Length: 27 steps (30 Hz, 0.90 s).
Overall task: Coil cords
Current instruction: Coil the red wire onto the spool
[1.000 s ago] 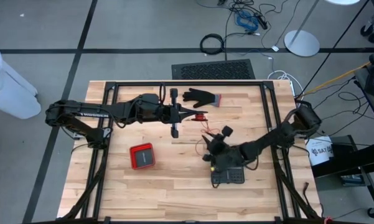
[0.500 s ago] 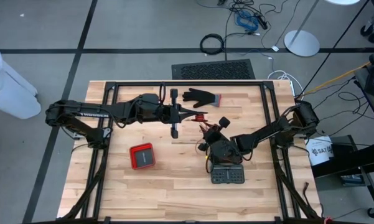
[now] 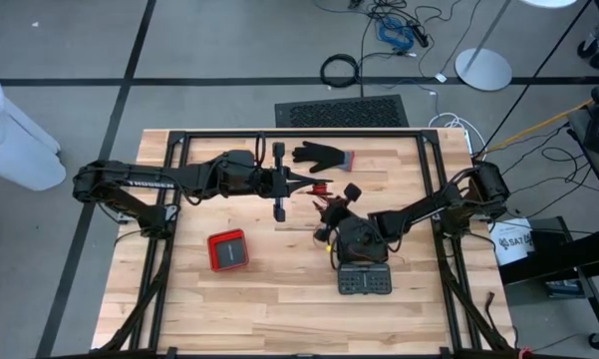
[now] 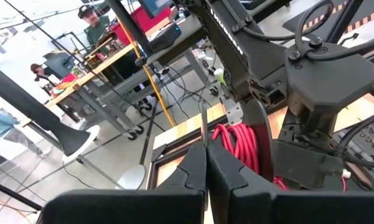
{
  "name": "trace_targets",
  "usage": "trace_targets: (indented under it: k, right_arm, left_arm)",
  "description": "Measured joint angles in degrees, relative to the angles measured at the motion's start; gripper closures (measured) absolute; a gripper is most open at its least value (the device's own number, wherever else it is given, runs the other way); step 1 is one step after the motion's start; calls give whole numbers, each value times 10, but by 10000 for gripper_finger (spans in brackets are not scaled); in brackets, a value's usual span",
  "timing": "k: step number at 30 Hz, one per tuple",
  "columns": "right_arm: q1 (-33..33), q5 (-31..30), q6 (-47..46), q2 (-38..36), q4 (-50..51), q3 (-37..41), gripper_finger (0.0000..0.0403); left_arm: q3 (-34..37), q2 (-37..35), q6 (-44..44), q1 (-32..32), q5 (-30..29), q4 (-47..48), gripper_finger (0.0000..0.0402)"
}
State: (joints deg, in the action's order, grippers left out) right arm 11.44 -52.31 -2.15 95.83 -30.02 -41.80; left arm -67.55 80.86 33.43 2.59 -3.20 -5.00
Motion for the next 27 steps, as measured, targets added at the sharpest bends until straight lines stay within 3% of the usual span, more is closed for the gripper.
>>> trace_targets:
  k: [6, 11, 16, 21, 27]
  right_arm:
    - [-12, 6, -1, 0, -4, 0, 344]
    - [-29, 72, -7, 0, -6, 0, 396]
    - [-33, 129, -34, 0, 6, 0, 402]
    - [-6, 244, -109, -17, 74, 0, 402]
    - [84, 376, -205, -52, 173, 0, 403]
  left_arm:
    - [0, 0, -1, 0, 0, 0, 401]
    - [0, 0, -1, 0, 0, 0, 401]
    - [0, 0, -1, 0, 0, 0, 401]
    - [0, 0, -1, 0, 0, 0, 401]
    - [0, 0, -1, 0, 0, 0, 401]
